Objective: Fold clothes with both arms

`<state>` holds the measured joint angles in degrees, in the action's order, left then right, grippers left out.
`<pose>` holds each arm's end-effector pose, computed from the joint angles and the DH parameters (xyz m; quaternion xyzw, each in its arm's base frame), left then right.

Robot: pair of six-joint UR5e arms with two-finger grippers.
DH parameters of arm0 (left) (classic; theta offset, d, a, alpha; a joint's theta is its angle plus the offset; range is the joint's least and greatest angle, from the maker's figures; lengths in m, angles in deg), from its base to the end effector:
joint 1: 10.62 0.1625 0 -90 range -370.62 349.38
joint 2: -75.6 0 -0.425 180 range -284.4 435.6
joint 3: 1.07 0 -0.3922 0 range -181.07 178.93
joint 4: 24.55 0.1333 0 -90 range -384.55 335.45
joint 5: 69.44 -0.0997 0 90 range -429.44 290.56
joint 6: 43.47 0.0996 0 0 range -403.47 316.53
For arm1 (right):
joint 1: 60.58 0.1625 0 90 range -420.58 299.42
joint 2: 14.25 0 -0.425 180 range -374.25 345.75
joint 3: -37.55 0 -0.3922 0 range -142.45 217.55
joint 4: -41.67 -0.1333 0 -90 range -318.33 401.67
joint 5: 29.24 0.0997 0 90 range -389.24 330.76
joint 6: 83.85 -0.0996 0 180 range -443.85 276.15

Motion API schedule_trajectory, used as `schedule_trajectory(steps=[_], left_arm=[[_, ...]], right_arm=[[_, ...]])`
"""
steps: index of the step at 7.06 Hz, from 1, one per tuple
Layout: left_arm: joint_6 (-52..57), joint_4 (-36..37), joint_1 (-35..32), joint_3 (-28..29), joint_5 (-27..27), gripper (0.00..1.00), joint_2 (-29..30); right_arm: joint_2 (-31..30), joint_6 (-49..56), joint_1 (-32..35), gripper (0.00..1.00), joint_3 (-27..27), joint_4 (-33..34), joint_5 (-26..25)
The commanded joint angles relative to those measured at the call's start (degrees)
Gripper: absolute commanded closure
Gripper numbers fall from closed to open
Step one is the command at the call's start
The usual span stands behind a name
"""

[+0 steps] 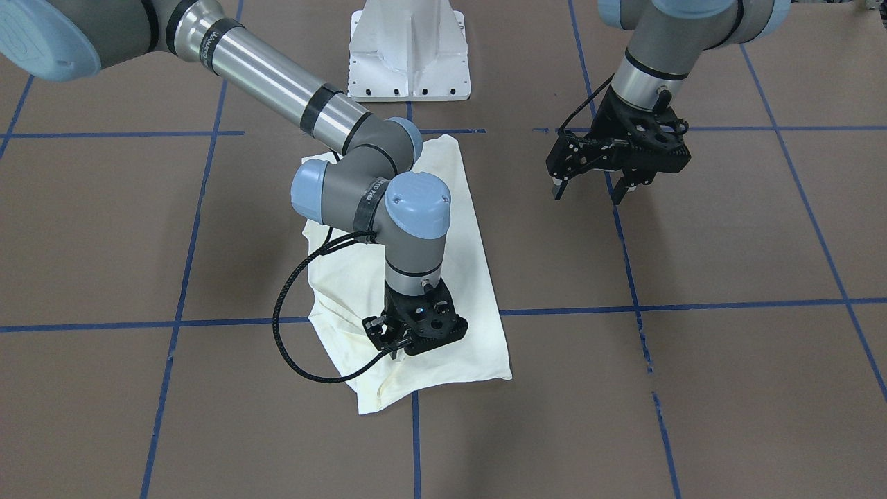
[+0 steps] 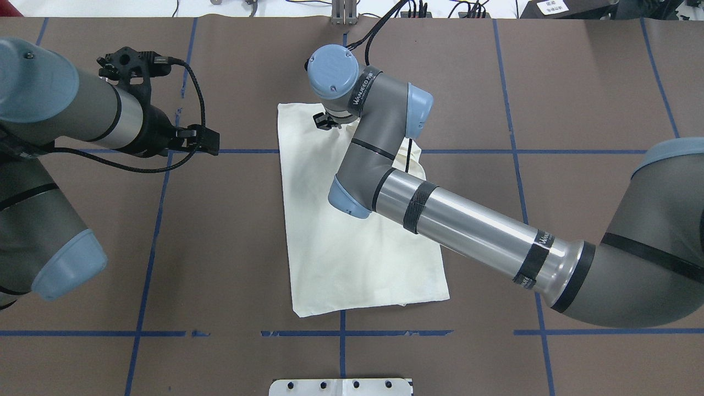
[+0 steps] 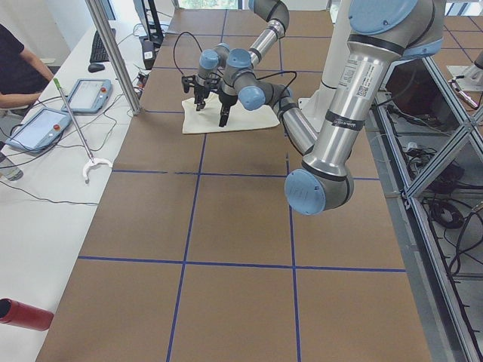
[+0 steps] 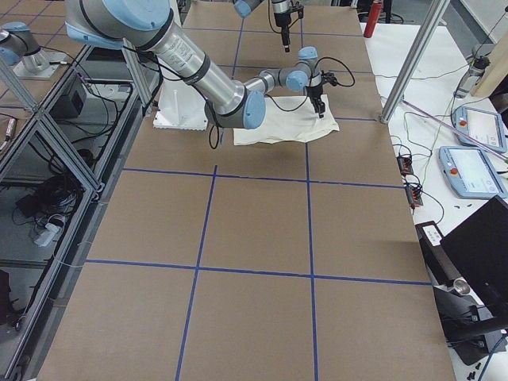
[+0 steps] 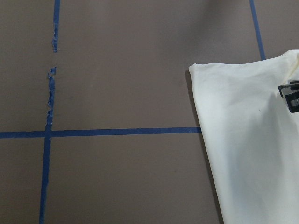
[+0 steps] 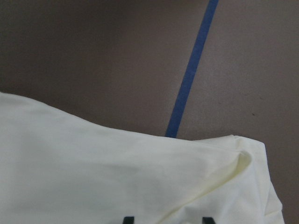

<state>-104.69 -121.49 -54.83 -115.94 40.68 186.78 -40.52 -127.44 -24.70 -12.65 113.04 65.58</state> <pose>0.3327 -0.4618 0.2531 0.1356 0.4461 -0.0411 0.8837 -0.6399 -0.6171 0.1972 0.2091 -0.2988 -0.1006 0.9257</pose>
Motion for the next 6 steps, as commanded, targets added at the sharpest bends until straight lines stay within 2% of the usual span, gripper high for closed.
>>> schedule_trajectory(steps=[1, 2, 4, 6], left_arm=[[-0.1, -0.1, 0.1, 0.0, 0.0, 0.0, 0.1], [-0.2, -0.1, 0.1, 0.0, 0.0, 0.0, 0.1], [-0.2, -0.1, 0.1, 0.0, 0.0, 0.0, 0.1], [-0.3, -0.1, 0.2, 0.0, 0.0, 0.0, 0.1]], right_arm=[[0.0, 0.0, -0.2, 0.46, 0.5, 0.0, -0.1], [0.0, 0.0, -0.3, 0.47, 0.9, 0.0, -0.1], [0.0, 0.1, -0.3, 1.0, 0.9, 0.0, -0.1], [0.0, 1.4, -0.2, 1.0, 0.9, 0.0, -0.1]])
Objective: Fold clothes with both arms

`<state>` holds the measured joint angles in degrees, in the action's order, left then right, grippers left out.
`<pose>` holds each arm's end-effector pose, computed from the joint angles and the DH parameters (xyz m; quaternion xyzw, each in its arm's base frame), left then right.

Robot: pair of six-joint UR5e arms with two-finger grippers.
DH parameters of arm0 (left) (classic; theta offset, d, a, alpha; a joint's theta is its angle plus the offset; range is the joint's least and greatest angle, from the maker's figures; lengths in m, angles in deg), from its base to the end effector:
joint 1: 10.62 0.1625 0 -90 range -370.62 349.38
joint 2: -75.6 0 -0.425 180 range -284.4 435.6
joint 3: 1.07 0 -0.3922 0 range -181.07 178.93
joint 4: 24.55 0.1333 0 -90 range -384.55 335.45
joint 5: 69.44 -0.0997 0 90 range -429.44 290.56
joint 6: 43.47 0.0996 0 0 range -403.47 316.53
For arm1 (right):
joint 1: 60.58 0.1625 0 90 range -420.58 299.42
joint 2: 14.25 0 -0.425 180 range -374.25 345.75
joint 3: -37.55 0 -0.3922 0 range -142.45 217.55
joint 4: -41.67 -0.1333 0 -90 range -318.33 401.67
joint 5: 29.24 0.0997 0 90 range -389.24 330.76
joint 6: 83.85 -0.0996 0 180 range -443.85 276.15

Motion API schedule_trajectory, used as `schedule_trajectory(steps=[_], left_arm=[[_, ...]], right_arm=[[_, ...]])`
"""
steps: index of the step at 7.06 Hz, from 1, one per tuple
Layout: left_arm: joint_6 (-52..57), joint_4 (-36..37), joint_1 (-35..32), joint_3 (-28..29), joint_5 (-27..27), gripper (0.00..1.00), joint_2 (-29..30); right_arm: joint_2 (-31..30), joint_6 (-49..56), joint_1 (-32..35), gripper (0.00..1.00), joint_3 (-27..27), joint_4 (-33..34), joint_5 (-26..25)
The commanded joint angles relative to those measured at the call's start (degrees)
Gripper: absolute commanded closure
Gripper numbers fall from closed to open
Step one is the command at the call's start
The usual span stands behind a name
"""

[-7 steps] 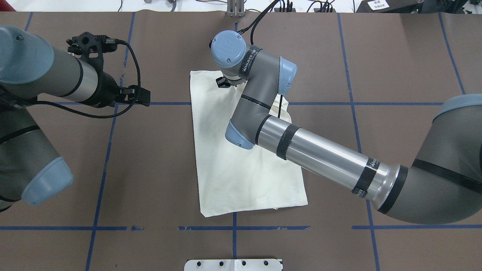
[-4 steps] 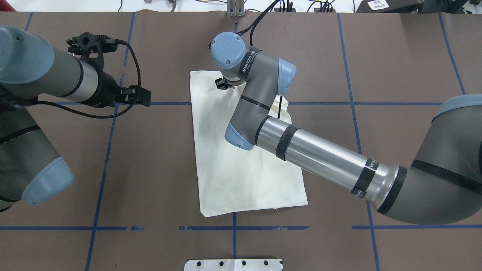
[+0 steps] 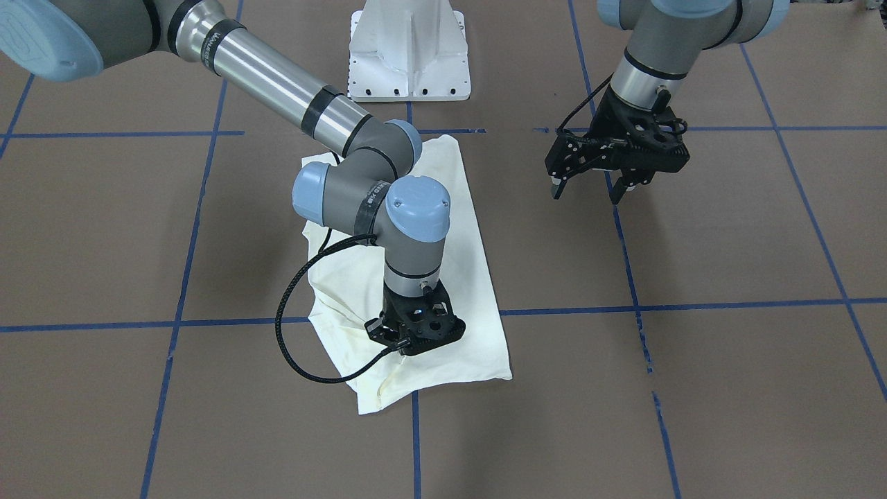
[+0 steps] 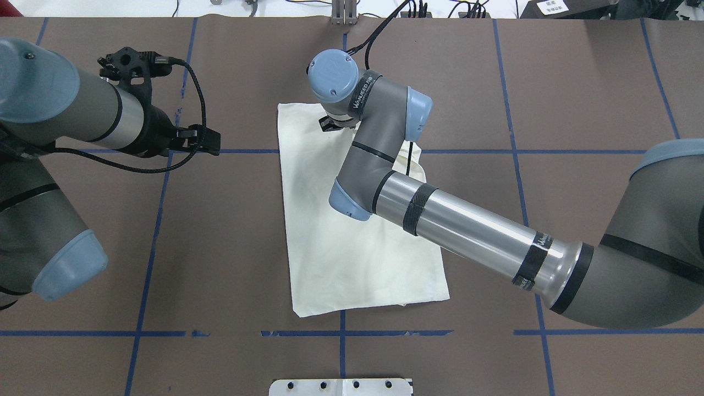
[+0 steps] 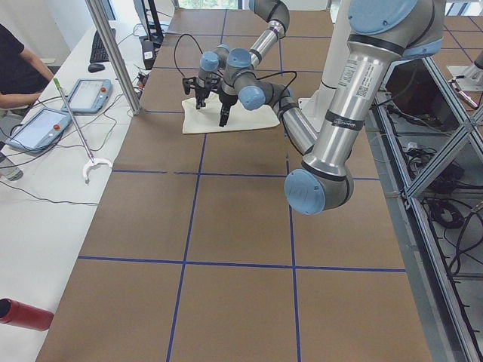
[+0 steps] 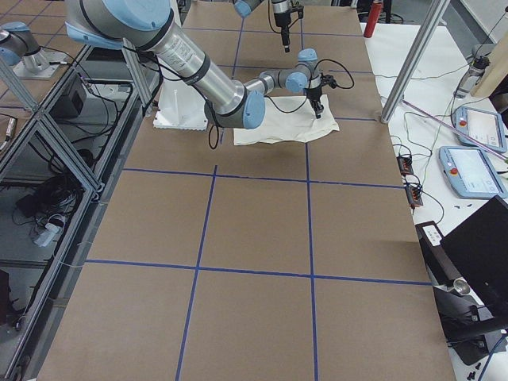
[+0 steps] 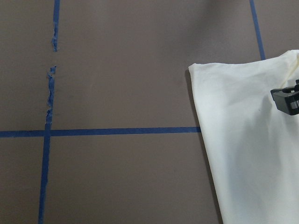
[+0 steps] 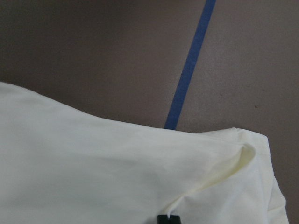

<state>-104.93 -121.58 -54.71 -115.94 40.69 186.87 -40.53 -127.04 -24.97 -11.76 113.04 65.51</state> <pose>0.3337 -0.4611 0.2520 0.1350 0.4476 -0.0416 0.8830 -0.6446 -0.6155 0.2051 0.2049 -0.2928 -0.1058 0.9279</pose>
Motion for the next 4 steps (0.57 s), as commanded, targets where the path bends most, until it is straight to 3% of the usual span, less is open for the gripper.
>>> schedule_trajectory(steps=[1, 4], left_arm=[[-0.1, 0.0, 0.1, 0.0, 0.0, 0.0, 0.1], [-0.3, 0.0, 0.1, -0.1, 0.0, 0.0, 0.5]], right_arm=[[-0.1, 2.0, 0.6, 1.0, 0.0, 0.0, 0.0], [-3.8, 10.0, 6.4, 1.0, -3.7, 0.3, 3.9]])
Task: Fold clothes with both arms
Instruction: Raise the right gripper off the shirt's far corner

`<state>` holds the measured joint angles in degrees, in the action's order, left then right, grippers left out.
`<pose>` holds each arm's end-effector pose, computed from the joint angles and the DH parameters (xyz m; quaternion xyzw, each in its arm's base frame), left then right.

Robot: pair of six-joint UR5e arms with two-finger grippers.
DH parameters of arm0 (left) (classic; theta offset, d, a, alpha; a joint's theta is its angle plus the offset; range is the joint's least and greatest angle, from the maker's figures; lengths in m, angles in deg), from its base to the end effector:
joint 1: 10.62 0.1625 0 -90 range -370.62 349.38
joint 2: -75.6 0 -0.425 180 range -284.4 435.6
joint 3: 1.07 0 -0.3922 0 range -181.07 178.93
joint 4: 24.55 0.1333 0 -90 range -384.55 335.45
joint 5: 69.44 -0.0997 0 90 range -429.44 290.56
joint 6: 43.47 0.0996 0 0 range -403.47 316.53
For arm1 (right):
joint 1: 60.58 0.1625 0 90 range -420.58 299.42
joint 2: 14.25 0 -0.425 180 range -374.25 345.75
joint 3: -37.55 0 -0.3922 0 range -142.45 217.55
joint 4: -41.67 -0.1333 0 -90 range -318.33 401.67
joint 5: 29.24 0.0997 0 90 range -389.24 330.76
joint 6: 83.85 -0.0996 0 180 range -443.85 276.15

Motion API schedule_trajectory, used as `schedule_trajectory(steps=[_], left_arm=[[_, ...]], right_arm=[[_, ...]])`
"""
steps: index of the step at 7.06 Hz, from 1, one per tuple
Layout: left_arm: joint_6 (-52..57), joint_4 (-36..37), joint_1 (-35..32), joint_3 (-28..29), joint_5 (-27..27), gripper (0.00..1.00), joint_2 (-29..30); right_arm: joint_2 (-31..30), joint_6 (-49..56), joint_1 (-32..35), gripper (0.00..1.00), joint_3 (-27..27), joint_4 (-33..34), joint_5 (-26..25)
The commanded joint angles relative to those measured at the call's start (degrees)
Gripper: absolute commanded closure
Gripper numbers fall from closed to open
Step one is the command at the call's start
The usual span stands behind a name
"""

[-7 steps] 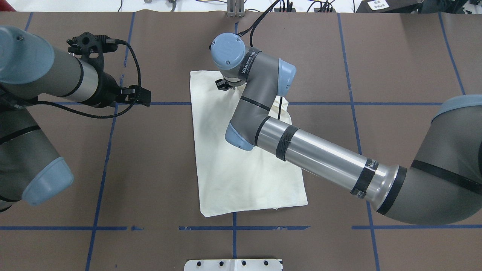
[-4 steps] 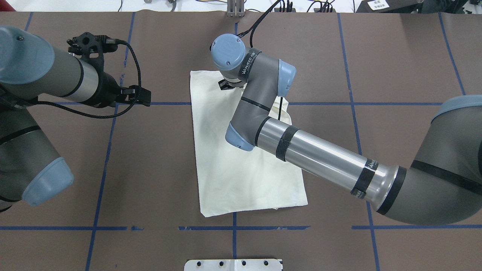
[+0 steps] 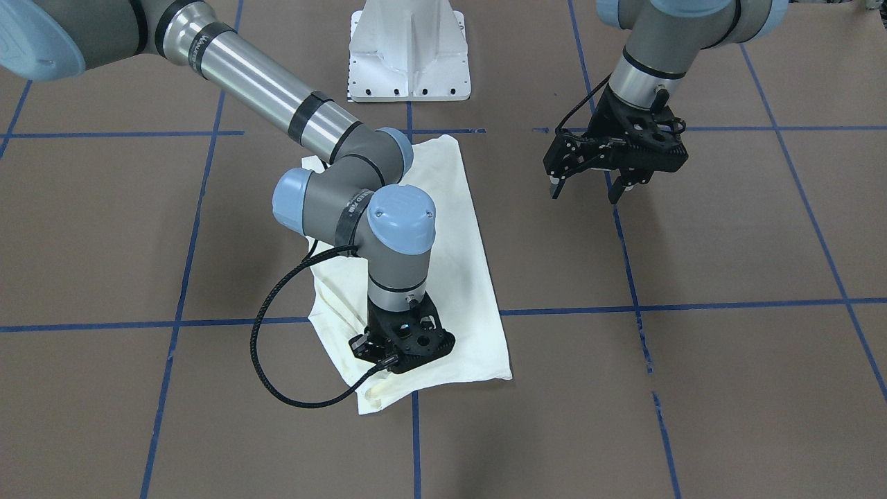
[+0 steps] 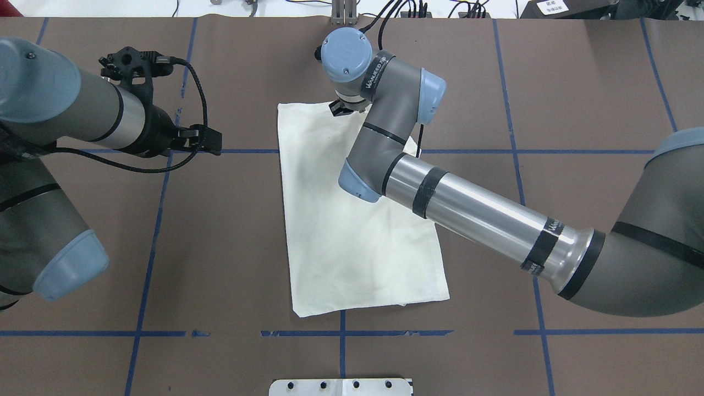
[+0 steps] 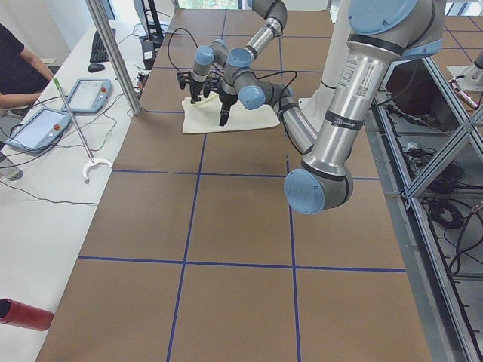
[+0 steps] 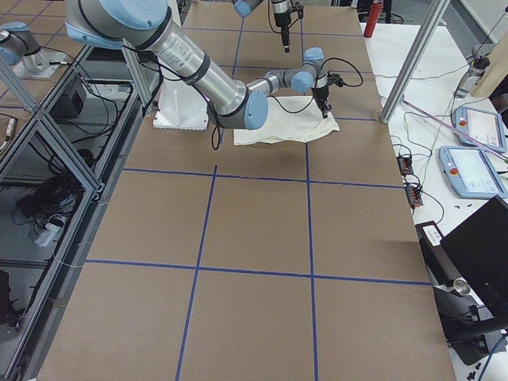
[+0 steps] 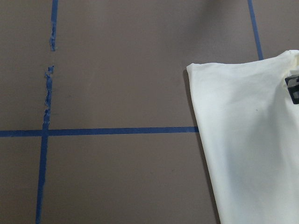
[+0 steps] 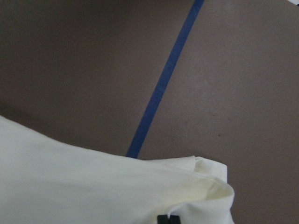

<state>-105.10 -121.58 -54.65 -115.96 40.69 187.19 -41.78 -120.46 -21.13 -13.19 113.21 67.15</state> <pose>0.3345 -0.4611 0.2487 0.1359 0.4499 -0.0418 0.8817 -0.6000 -0.6520 0.2120 0.2213 -0.2825 -0.1329 0.9239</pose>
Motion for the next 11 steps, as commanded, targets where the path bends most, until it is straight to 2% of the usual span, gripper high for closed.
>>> schedule_trajectory(steps=[1, 2, 3, 4, 5, 6, 9, 10, 11], left_arm=[[-0.2, 0.1, 0.0, -0.2, 0.0, 0.0, 0.4], [-1.7, 0.1, 0.2, -0.2, 0.0, 0.0, 0.5], [-2.0, 0.1, 0.3, -0.2, 0.1, 0.0, 0.6], [-2.5, 0.2, 0.3, -0.3, 0.1, 0.0, 0.8], [-3.3, 0.2, 0.3, -0.3, 0.0, 0.0, 1.3], [-4.7, 0.2, 0.4, -0.6, 0.0, 0.0, 2.0], [-10.3, -2.1, 2.4, -0.6, 0.2, 0.0, 2.3], [-18.1, -5.4, 5.6, -0.3, 0.2, 0.0, 2.1], [-28.5, -6.9, 10.5, -0.1, -0.2, 0.0, 2.2]], right_arm=[[-8.1, 8.0, 4.5, 1.0, -6.3, -0.1, 2.8], [-11.0, 11.5, 6.4, 1.0, -7.4, -0.3, 3.0], [-11.5, 12.6, 8.2, 0.98, -7.4, -0.2, 5.0], [-11.2, 12.5, 8.7, 0.85, -7.4, -0.2, 5.9], [-11.0, 12.3, 8.7, 0.19, -7.4, -0.2, 5.9], [-10.9, 12.1, 8.7, 0.0, -7.3, -0.2, 6.1], [-8.9, 8.6, 8.8, 0.0, -8.0, 0.2, 10.6], [-9.1, 4.2, 8.8, 0.0, -10.3, 2.1, 14.2], [-10.3, -0.4, 8.8, 0.0, -14.9, 5.7, 18.0]])
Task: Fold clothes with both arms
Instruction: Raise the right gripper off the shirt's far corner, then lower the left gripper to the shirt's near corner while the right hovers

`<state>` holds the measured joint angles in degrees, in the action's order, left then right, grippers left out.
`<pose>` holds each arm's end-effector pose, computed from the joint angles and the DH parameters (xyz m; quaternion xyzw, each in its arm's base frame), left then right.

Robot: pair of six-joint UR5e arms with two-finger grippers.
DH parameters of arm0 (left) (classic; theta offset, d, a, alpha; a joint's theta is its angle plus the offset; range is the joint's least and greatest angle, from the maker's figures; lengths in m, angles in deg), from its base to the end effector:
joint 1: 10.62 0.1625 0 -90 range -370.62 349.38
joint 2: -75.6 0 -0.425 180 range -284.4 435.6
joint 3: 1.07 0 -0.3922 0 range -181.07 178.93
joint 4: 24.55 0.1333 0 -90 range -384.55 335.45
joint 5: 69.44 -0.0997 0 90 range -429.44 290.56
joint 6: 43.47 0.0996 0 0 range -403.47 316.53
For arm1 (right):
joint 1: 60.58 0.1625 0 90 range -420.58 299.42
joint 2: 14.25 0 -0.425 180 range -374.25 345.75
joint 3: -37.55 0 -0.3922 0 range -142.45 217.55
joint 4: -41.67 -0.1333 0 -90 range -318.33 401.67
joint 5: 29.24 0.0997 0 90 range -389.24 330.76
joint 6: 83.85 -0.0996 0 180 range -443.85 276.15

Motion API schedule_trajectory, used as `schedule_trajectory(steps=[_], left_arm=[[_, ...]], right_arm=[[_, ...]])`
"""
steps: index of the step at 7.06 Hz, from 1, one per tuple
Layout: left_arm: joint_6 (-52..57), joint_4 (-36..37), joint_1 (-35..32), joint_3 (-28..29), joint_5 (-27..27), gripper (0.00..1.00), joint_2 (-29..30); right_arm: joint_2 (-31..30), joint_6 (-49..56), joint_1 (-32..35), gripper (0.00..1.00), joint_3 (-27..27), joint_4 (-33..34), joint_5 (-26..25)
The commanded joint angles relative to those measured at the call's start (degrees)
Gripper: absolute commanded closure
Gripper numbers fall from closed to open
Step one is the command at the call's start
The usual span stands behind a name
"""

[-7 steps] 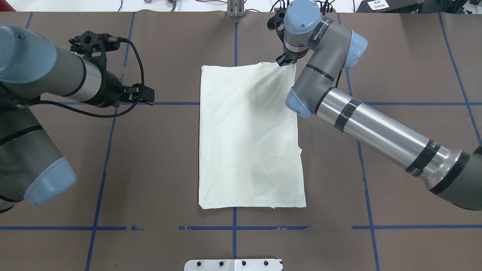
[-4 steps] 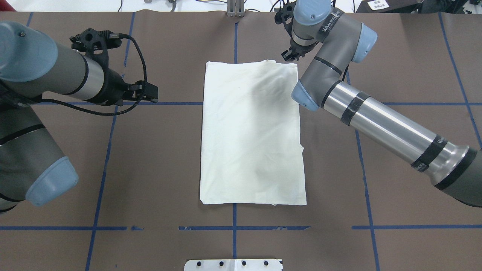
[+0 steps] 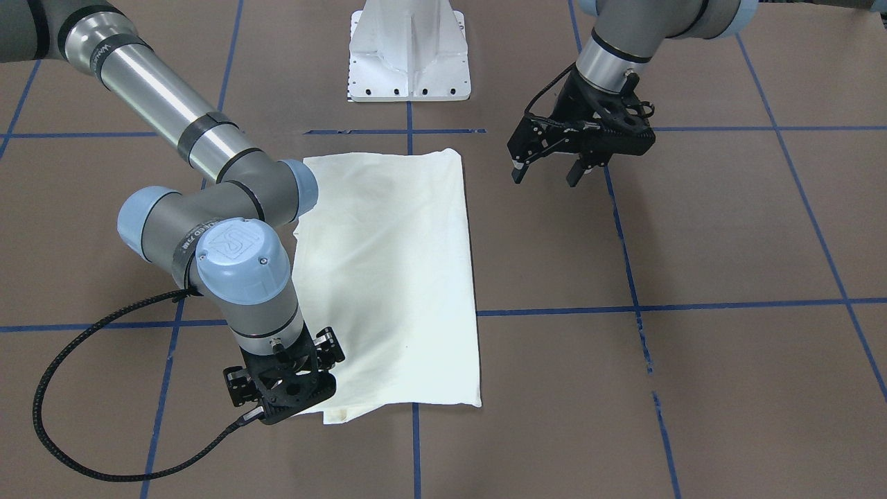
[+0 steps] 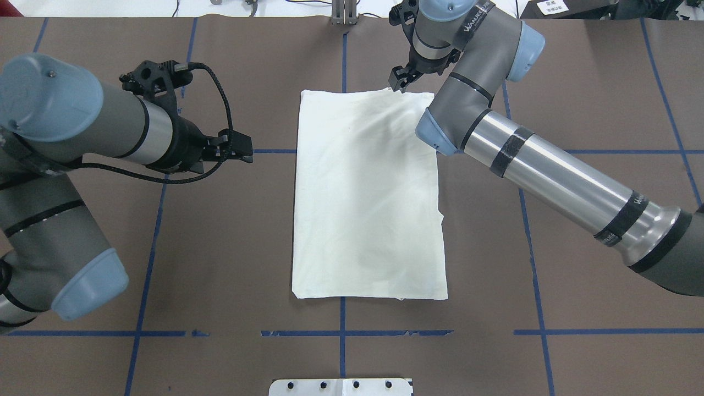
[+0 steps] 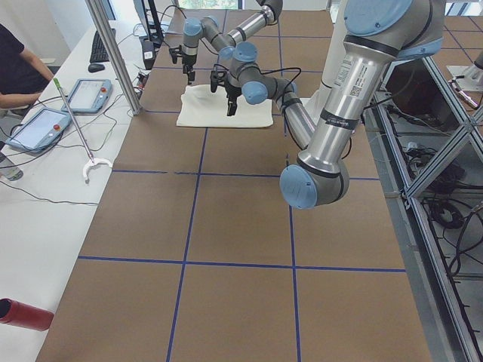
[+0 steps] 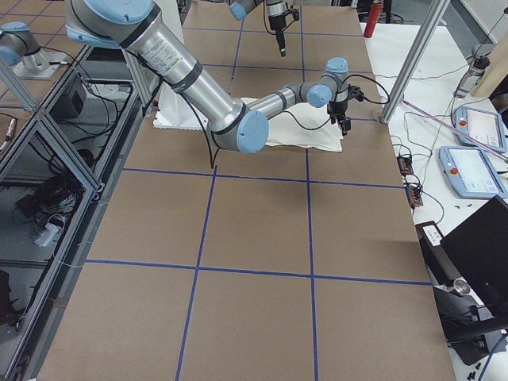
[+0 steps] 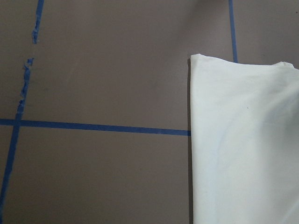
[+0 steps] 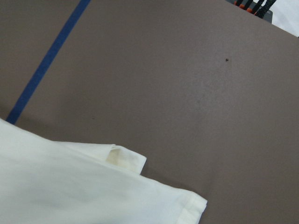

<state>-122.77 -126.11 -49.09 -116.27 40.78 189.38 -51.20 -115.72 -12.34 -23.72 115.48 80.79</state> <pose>0.3763 -0.4253 0.2147 0.0686 0.5143 -0.1181 0.8466 -0.4812 -0.6879 0.2628 0.1752 -0.3349 -0.1396 0.9152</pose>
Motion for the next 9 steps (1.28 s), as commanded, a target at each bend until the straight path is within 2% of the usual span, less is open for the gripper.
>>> schedule_trajectory(steps=[1, 2, 4, 7, 9], left_arm=[[-19.5, -2.6, 10.4, 0.2, -1.7, 0.0, 0.2], [-25.1, -2.3, 14.3, 0.3, -5.8, 0.0, 0.2], [-31.6, -1.9, 18.6, 2.2, -10.4, 0.01, 0.6], [-33.7, -1.4, 20.6, 12.3, -14.5, 0.04, 5.9], [-33.7, 0.7, 21.8, 12.2, -14.6, 0.07, 5.9]], right_arm=[[-4.5, -7.3, 0.0, 0.0, -12.5, 9.2, 7.4], [-8.1, -10.4, 0.0, 0.0, -19.9, 13.5, 7.6], [-15.7, -12.9, 0.0, 0.0, -29.7, 14.7, 8.5], [-16.5, -18.6, -1.4, 0.0, -31.1, 14.7, 8.5], [-16.5, -19.2, -1.6, 0.0, -30.9, 14.6, 8.4]])
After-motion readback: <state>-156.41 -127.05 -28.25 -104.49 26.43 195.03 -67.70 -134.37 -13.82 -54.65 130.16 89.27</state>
